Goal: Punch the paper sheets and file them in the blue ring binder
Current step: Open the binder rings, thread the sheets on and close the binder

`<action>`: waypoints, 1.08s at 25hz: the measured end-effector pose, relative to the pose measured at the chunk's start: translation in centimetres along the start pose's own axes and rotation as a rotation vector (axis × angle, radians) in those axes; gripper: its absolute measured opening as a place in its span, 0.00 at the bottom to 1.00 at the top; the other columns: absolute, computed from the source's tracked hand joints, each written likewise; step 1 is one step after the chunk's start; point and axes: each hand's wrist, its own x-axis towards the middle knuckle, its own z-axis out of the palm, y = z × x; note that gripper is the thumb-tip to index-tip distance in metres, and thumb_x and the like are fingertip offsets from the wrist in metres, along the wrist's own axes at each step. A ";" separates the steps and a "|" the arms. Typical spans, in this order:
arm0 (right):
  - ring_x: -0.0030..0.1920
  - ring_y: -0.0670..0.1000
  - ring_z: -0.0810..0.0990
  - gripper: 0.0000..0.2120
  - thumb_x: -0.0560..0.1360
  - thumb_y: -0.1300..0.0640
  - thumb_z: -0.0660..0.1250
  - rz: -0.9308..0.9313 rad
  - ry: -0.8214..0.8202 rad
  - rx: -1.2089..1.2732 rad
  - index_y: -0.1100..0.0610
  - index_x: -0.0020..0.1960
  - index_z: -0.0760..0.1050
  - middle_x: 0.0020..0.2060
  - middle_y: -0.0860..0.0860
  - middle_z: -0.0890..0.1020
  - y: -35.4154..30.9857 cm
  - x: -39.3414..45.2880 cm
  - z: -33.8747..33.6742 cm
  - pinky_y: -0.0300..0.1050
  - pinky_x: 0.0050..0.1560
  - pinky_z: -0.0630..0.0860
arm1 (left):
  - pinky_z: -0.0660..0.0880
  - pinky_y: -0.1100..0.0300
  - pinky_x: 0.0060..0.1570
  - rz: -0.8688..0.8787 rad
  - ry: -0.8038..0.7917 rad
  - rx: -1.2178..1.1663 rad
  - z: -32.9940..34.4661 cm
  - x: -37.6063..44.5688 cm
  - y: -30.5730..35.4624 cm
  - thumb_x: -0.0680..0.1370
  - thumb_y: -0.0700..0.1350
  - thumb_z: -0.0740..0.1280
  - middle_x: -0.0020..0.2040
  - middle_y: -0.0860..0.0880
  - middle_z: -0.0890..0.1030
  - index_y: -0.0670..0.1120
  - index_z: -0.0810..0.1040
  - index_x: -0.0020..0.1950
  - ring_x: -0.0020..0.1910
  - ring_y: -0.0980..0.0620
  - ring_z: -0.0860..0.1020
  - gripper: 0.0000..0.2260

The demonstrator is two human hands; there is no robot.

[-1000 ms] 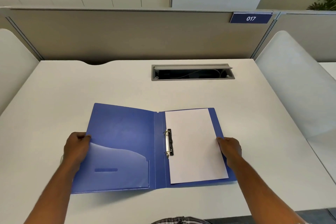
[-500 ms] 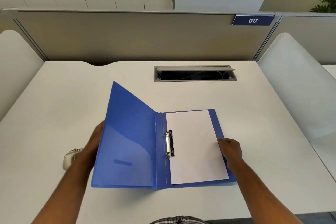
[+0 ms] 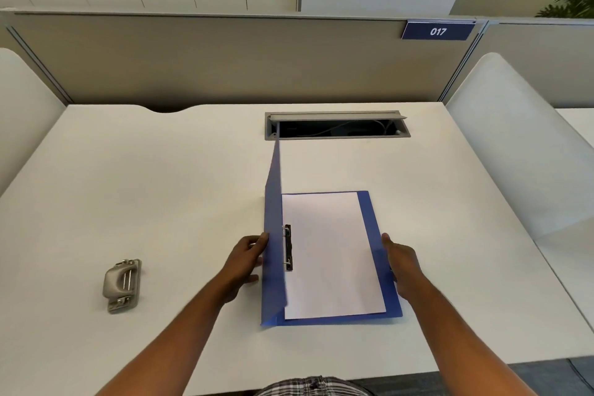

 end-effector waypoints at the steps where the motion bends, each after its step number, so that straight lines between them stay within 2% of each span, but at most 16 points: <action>1: 0.42 0.55 0.75 0.26 0.80 0.37 0.61 0.025 -0.029 0.017 0.62 0.51 0.76 0.41 0.57 0.78 0.2 0.2 -0.1 0.52 0.46 0.71 | 0.77 0.47 0.53 -0.024 0.028 -0.013 0.4 0.2 -0.2 0.74 0.66 0.66 0.57 0.54 0.79 0.51 0.75 0.61 0.56 0.51 0.79 0.24; 3: 0.49 0.56 0.81 0.27 0.80 0.34 0.58 0.058 -0.109 0.078 0.57 0.53 0.80 0.48 0.56 0.84 0.6 0.4 -0.4 0.53 0.52 0.77 | 0.76 0.51 0.47 -0.034 0.070 0.001 0.7 0.6 -0.1 0.70 0.67 0.70 0.52 0.51 0.80 0.46 0.76 0.59 0.51 0.49 0.79 0.29; 5: 0.51 0.57 0.83 0.28 0.81 0.34 0.55 0.085 -0.200 0.178 0.56 0.53 0.81 0.50 0.55 0.86 0.5 0.3 -0.8 0.55 0.57 0.78 | 0.75 0.53 0.41 -0.037 0.083 0.041 0.8 1.4 -0.1 0.69 0.66 0.72 0.44 0.48 0.76 0.43 0.77 0.50 0.43 0.49 0.75 0.26; 7: 0.52 0.59 0.84 0.33 0.81 0.32 0.53 0.112 -0.297 0.279 0.59 0.57 0.81 0.53 0.58 0.86 0.6 0.4 -1.2 0.55 0.53 0.80 | 0.74 0.56 0.37 -0.040 0.101 0.107 1.5 2.1 -0.2 0.70 0.64 0.73 0.38 0.49 0.73 0.46 0.73 0.40 0.38 0.50 0.73 0.22; 9: 0.52 0.61 0.84 0.36 0.79 0.31 0.53 0.146 -0.364 0.332 0.61 0.60 0.81 0.54 0.60 0.86 0.7 0.5 -1.5 0.53 0.47 0.80 | 0.71 0.59 0.32 0.004 0.178 0.229 2.4 2.2 -0.1 0.71 0.61 0.73 0.33 0.49 0.72 0.47 0.69 0.35 0.32 0.52 0.72 0.21; 10: 0.52 0.62 0.84 0.36 0.79 0.31 0.54 0.148 -0.391 0.336 0.61 0.60 0.81 0.54 0.60 0.86 0.9 0.5 -1.6 0.53 0.48 0.80 | 0.70 0.60 0.30 0.029 0.223 0.300 2.8 2.3 -0.2 0.71 0.60 0.73 0.32 0.49 0.74 0.47 0.69 0.34 0.30 0.52 0.72 0.21; 13: 0.51 0.59 0.83 0.28 0.80 0.36 0.60 0.094 -0.433 0.249 0.59 0.59 0.82 0.51 0.57 0.87 1.3 0.4 -1.6 0.54 0.52 0.77 | 0.66 0.59 0.30 0.083 0.351 0.484 3.7 2.6 -0.8 0.67 0.62 0.74 0.32 0.50 0.73 0.46 0.70 0.33 0.30 0.51 0.72 0.22; 15: 0.55 0.57 0.83 0.22 0.80 0.40 0.64 0.039 -0.418 0.163 0.57 0.61 0.81 0.54 0.53 0.85 1.3 0.0 -1.2 0.54 0.54 0.77 | 0.64 0.59 0.29 0.081 0.400 0.557 4.1 2.6 -0.8 0.67 0.62 0.74 0.36 0.50 0.75 0.42 0.77 0.40 0.34 0.50 0.74 0.23; 17: 0.59 0.57 0.81 0.19 0.79 0.45 0.68 -0.007 -0.381 0.111 0.57 0.63 0.80 0.58 0.53 0.84 1.6 0.0 -0.7 0.54 0.55 0.77 | 0.69 0.58 0.34 0.063 0.416 0.579 4.4 2.6 -0.8 0.66 0.64 0.74 0.44 0.47 0.79 0.40 0.79 0.49 0.42 0.47 0.79 0.28; 20: 0.53 0.59 0.84 0.12 0.77 0.54 0.73 -0.097 -0.331 0.084 0.60 0.57 0.83 0.55 0.56 0.86 1.9 -0.3 0.1 0.51 0.49 0.80 | 0.73 0.57 0.39 0.014 0.404 0.533 4.8 2.5 -0.5 0.66 0.62 0.75 0.48 0.47 0.80 0.41 0.78 0.51 0.47 0.45 0.81 0.27; 22: 0.49 0.61 0.85 0.09 0.75 0.58 0.75 -0.127 -0.294 0.054 0.61 0.53 0.84 0.51 0.57 0.87 2.1 -0.5 0.8 0.51 0.46 0.81 | 0.73 0.58 0.37 -0.040 0.392 0.429 4.8 2.4 -0.1 0.64 0.59 0.77 0.48 0.47 0.80 0.41 0.76 0.50 0.45 0.47 0.80 0.27; 25: 0.47 0.61 0.85 0.08 0.73 0.59 0.77 -0.133 -0.215 0.016 0.60 0.50 0.83 0.48 0.57 0.87 2.3 -0.4 1.6 0.56 0.50 0.83 | 0.72 0.60 0.32 -0.085 0.377 0.288 4.7 2.3 0.3 0.63 0.55 0.80 0.45 0.46 0.80 0.41 0.76 0.47 0.38 0.50 0.79 0.24; 27: 0.47 0.61 0.85 0.08 0.73 0.59 0.77 -0.136 -0.186 -0.002 0.60 0.50 0.83 0.48 0.56 0.87 2.4 -0.5 1.9 0.56 0.50 0.83 | 0.74 0.59 0.32 -0.097 0.354 0.204 4.7 2.2 0.4 0.65 0.52 0.80 0.42 0.47 0.81 0.43 0.75 0.43 0.37 0.50 0.79 0.19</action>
